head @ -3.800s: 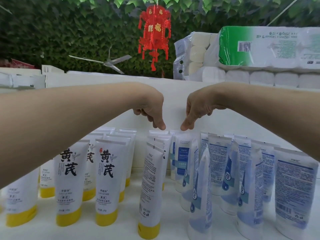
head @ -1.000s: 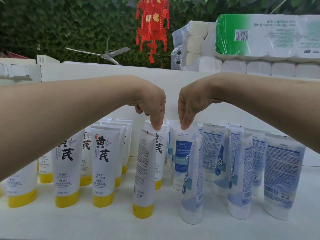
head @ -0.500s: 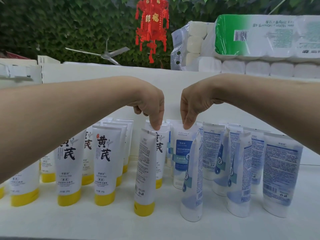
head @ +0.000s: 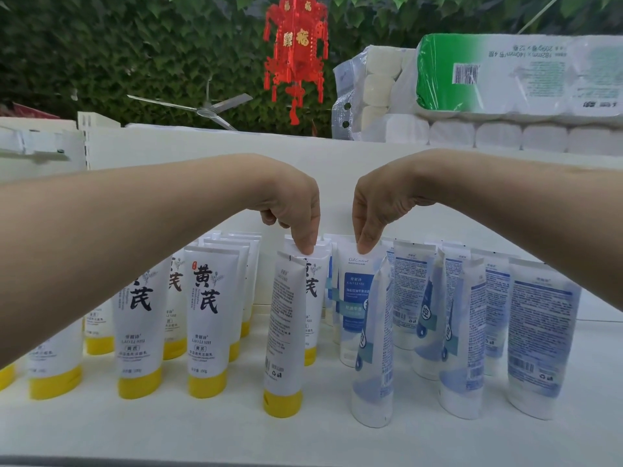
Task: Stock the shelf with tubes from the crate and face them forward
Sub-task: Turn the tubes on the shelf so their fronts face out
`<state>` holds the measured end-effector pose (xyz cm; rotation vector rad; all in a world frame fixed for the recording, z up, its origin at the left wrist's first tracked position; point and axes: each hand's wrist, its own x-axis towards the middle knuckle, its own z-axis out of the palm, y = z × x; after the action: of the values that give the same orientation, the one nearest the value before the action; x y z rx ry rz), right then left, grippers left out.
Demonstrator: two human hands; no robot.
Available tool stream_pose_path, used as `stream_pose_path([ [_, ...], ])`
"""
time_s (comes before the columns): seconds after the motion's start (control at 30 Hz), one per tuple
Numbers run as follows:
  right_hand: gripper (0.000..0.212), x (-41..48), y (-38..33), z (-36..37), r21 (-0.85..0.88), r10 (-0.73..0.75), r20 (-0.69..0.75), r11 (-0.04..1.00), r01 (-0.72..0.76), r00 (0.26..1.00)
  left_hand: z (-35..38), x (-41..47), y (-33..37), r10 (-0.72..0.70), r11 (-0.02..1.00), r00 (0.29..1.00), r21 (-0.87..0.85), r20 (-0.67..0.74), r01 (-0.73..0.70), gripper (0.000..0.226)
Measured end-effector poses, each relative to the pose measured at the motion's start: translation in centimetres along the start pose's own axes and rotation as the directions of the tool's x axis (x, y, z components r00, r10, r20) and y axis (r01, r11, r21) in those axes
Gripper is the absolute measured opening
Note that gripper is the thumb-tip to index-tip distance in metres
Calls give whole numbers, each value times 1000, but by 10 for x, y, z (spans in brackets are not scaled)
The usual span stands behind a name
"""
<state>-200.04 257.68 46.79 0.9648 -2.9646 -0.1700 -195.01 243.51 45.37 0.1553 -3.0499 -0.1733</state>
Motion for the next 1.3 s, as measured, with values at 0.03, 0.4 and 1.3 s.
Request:
stream_pose_path([
  [0.03,16,-1,0,0,-2,3,-2,1000,-3,1000,0,-1,0,-3,1000,1000,-5,-1,3,9],
  [0.4,34,-49,-2,-22,46,-1,-126,999,7,992,-29,-39,15,-96,991,990,84,-108,106,34],
  [1.3,16,-74,-26,0,-12,17,-80,1000,-18,997,-1,-60,17,37,993,995,118,-92,-26,24],
])
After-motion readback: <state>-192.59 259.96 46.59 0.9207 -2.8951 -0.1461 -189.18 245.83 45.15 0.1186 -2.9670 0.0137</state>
